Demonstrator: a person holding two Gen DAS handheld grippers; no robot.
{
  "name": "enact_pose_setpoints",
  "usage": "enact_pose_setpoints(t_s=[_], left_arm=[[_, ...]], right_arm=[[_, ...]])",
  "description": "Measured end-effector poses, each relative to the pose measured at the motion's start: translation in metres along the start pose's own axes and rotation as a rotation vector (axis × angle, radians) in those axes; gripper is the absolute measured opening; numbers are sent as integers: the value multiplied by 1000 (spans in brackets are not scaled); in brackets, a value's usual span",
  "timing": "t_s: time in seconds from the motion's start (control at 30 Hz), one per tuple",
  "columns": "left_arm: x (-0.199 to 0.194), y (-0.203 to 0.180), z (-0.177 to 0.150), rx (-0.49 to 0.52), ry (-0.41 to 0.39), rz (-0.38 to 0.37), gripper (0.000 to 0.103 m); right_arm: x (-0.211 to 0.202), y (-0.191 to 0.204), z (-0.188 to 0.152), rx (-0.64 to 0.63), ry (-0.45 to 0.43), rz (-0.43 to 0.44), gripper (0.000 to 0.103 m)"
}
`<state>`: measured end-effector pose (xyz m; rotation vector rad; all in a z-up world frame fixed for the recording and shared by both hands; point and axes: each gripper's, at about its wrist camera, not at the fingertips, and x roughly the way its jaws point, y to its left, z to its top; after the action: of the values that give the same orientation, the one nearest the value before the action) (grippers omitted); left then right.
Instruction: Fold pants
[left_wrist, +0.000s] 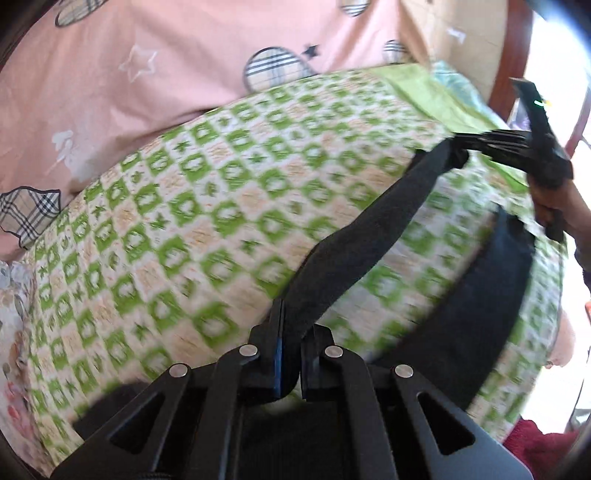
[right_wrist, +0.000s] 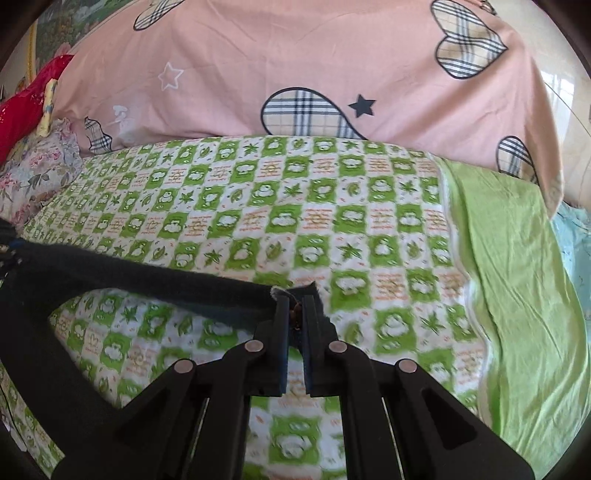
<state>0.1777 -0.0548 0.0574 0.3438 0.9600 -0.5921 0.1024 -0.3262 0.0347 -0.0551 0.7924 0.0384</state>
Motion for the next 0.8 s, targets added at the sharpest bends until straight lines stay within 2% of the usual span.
enact_pose_setpoints(t_s=[0.27, 0.47, 0.63, 0.8], left_arm=[[-21, -67, -54, 42, -41, -33, 4], [-26, -78, -77, 36, -63, -36, 4], [-38, -84, -91, 45, -94, -47, 4], [-26, -100, -108, 76, -70, -49, 5]], right_arm=[[-46, -13, -49, -26, -10, -5, 7], [-77, -13, -73, -45, -65, 45, 7], [-102, -1, -92, -104, -91, 34, 7], [-107, 4, -124, -116, -35, 12, 6]])
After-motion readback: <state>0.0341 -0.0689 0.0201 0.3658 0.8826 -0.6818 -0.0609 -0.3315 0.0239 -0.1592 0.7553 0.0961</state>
